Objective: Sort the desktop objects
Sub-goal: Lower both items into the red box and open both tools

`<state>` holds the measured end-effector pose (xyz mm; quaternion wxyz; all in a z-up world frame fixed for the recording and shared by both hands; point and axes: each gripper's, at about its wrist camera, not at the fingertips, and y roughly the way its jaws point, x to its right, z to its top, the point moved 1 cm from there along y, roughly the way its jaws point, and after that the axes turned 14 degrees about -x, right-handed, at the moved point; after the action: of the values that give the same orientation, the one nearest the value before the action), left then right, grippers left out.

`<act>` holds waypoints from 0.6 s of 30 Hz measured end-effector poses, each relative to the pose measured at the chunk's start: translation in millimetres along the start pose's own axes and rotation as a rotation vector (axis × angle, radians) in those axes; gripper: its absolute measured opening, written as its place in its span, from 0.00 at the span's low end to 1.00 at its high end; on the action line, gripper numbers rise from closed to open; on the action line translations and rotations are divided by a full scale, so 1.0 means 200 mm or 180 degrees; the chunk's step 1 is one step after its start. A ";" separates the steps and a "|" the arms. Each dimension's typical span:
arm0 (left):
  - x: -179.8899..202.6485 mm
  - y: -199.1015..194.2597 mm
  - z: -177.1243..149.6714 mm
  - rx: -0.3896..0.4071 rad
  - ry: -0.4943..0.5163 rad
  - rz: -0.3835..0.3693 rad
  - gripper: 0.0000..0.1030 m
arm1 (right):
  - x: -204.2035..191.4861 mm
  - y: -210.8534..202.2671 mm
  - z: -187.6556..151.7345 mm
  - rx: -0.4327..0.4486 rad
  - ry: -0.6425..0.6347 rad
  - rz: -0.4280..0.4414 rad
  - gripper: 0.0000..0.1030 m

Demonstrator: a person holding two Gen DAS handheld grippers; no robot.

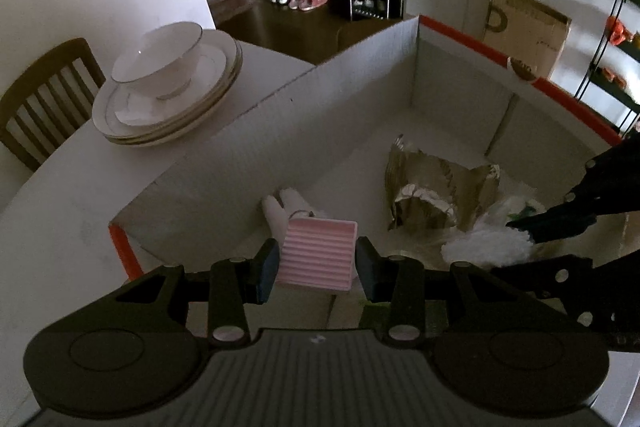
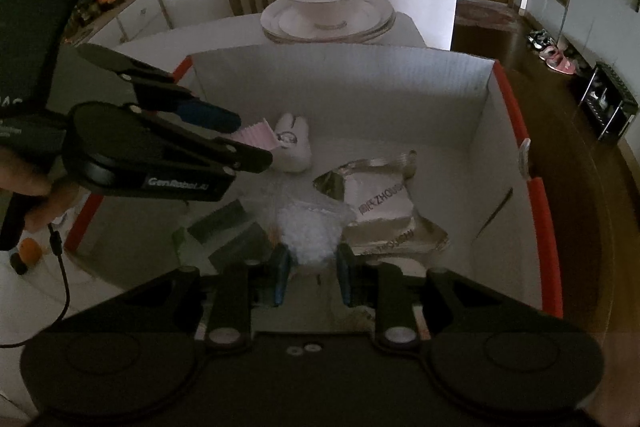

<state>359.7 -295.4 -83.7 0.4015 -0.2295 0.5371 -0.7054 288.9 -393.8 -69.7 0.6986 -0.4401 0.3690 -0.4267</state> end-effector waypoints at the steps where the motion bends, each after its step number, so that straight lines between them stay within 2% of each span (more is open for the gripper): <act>1: 0.00 0.01 0.00 -0.0033 0.0002 0.0008 0.39 | 0.00 0.01 0.01 -0.0015 0.0012 -0.0009 0.24; 9: 0.00 0.07 0.02 -0.0261 -0.0023 -0.0017 0.39 | 0.04 0.05 -0.01 -0.0101 0.0082 0.0058 0.24; 18: -0.01 0.08 0.01 -0.0311 -0.0106 -0.0132 0.39 | 0.04 0.07 0.01 -0.0131 0.0058 0.0033 0.29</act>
<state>367.9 -296.7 -96.9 0.3840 -0.2716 0.5593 -0.6826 297.9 -396.6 -83.1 0.6882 -0.4486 0.3864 -0.4194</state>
